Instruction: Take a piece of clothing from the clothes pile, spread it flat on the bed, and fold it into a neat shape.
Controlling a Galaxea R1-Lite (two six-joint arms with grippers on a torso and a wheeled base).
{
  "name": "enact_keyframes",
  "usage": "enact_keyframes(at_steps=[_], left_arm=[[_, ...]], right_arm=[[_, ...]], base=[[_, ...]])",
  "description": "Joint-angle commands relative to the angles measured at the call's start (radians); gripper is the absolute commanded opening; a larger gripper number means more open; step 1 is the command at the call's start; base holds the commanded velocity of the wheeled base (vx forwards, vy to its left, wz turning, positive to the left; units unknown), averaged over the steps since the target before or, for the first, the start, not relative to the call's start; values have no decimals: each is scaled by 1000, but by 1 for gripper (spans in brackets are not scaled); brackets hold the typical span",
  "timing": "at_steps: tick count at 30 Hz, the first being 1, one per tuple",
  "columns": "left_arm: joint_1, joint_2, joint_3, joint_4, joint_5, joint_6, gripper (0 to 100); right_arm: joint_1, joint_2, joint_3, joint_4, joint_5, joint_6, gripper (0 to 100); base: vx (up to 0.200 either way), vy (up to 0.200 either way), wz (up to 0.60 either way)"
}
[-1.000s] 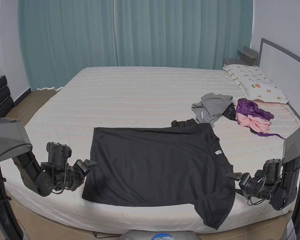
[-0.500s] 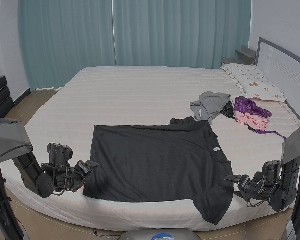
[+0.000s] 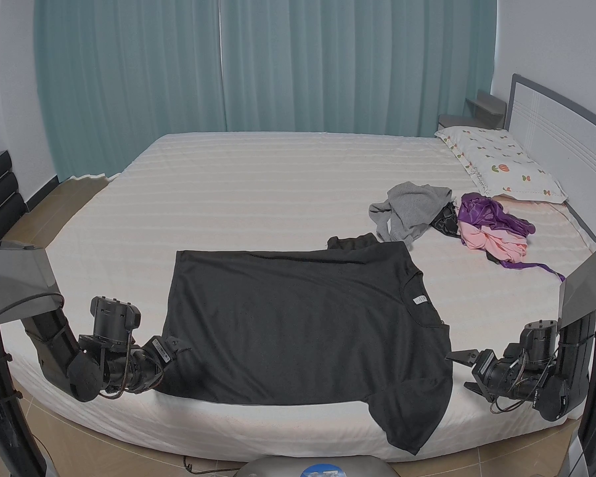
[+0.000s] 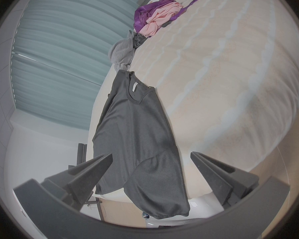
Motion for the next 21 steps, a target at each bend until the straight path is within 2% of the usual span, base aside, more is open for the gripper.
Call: enact_keyframes(at_steps=[1, 5, 10, 16, 17, 21], left_arm=[[13, 7, 48, 4, 24, 46, 100], [31, 19, 65, 2, 31, 87, 100], [50, 80, 50, -6, 33, 92, 100], [43, 111, 53, -7, 87, 113, 100], [43, 119, 59, -7, 88, 141, 0], [43, 123, 56, -7, 91, 156, 0]], right_arm=[[2, 3, 2, -15, 1, -1, 100], [2, 3, 2, -15, -1, -2, 100], [2, 3, 3, -15, -1, -2, 100], [8, 5, 3, -15, -4, -4, 100], [9, 5, 3, -15, -6, -4, 100], [12, 6, 3, -15, -9, -4, 100]], base=[[0, 0, 0], [0, 0, 0], [0, 0, 0], [0, 0, 0], [0, 0, 0], [0, 0, 0]])
